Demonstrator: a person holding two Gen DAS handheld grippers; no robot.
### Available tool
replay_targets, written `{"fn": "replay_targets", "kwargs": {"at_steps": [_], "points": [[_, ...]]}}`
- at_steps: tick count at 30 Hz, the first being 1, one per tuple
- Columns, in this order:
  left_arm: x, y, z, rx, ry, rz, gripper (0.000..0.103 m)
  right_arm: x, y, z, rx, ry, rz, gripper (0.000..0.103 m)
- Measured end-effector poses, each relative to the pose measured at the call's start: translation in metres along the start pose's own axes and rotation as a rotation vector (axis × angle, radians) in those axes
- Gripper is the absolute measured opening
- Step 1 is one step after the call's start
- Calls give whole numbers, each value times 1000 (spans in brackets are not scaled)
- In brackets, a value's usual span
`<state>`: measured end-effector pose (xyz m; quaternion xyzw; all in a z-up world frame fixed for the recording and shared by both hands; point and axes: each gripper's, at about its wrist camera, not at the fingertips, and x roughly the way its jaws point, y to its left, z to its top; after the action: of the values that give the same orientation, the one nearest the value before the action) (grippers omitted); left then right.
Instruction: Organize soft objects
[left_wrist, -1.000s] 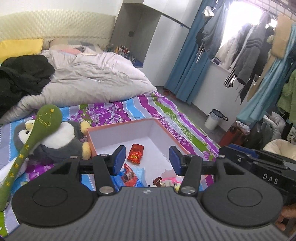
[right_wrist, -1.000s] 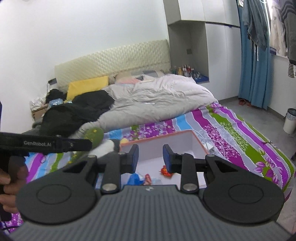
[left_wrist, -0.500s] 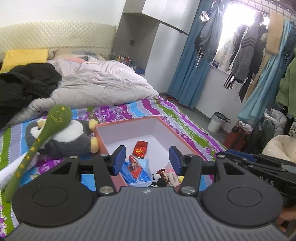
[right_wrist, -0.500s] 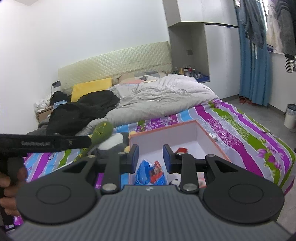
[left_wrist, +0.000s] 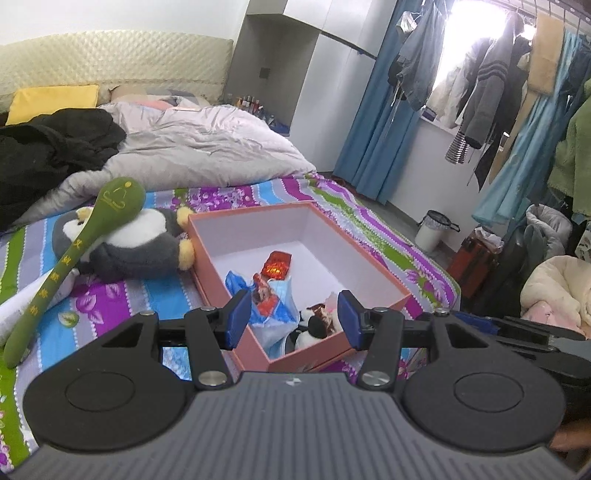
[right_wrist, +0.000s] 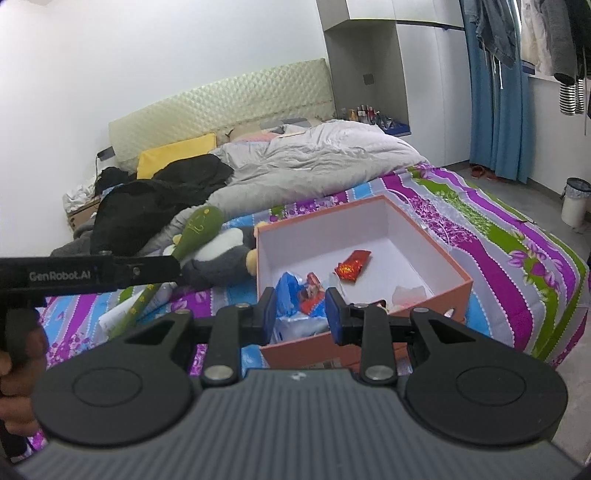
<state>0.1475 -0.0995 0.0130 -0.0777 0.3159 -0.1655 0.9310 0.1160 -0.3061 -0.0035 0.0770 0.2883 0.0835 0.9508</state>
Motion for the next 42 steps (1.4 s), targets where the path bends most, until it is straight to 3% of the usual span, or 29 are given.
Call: {"fn": "replay_targets", "kwargs": {"at_steps": [18, 20, 22, 23, 29, 42], "points": [[6, 1, -10, 3, 24, 10, 58, 3, -6, -9, -1, 8, -45, 32], [6, 1, -9, 1, 26, 17, 60, 3, -9, -9, 8, 7, -40, 48], [6, 2, -9, -5, 24, 28, 73, 1, -12, -8, 24, -21, -48, 89], [6, 2, -9, -3, 19, 32, 81, 1, -13, -9, 26, -32, -53, 92], [6, 4, -9, 7, 13, 35, 97, 5, -16, -8, 14, -10, -65, 92], [10, 2, -11, 31, 21, 71, 103, 8, -22, -9, 23, 1, -70, 92]]}}
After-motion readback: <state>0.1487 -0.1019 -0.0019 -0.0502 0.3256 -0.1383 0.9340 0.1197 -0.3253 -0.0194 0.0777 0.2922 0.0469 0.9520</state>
